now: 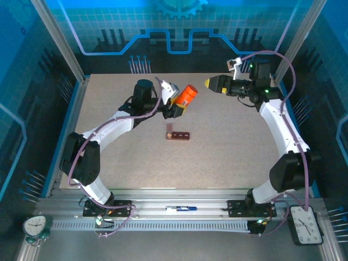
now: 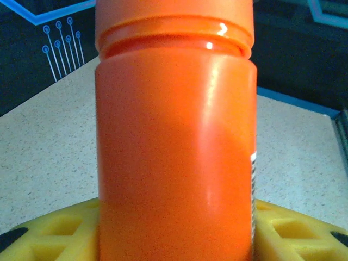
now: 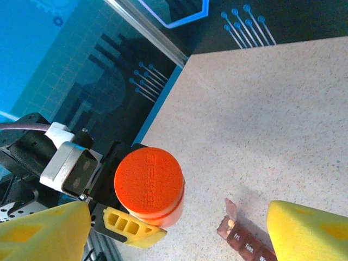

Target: Sort the pills into containers

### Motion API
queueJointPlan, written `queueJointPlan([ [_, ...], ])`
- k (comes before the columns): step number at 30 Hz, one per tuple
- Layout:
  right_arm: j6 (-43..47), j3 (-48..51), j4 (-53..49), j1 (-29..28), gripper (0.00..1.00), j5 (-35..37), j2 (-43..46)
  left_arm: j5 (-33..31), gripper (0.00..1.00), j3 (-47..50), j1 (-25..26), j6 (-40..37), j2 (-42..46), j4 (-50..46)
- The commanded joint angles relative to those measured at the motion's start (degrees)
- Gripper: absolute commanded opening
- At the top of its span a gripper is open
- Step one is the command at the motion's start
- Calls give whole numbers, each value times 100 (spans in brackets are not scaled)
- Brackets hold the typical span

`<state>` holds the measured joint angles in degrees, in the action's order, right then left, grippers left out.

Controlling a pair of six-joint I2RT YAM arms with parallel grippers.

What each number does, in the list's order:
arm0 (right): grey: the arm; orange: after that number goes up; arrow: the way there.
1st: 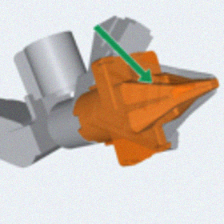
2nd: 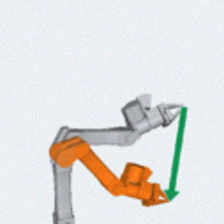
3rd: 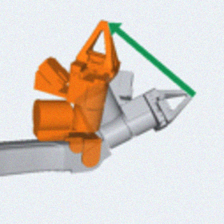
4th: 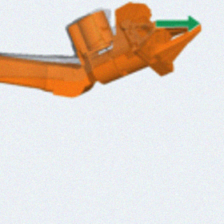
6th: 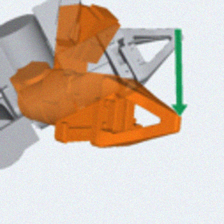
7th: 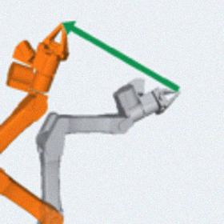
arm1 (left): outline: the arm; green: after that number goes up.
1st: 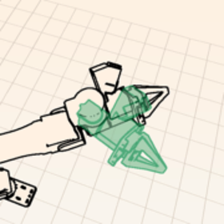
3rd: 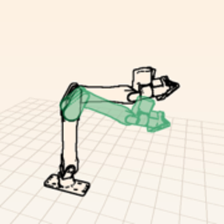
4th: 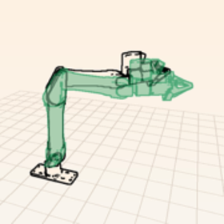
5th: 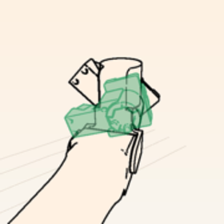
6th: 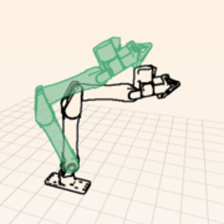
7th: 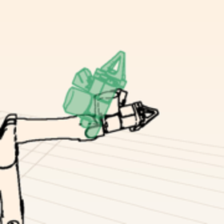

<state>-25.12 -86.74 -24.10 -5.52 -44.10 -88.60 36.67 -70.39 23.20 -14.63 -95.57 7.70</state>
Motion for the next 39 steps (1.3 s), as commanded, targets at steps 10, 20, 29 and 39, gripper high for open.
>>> queueJointPlan([
  [10, 805, -952, -1420, -423, 85, -178, -659, -309, 0, -20, 342, -815, 91, -485],
  [20, 1077, -861, -1633, -564, 85, -280, -782, -309, 0, -50, 377, -864, 117, -595],
  [29, 1124, -749, -1633, -683, 81, -365, -850, -300, 0, -109, 392, -887, 102, -673],
  [39, 1122, -639, -1616, -725, 70, -354, -899, -316, 0, -135, 403, -927, 126, -730],
])
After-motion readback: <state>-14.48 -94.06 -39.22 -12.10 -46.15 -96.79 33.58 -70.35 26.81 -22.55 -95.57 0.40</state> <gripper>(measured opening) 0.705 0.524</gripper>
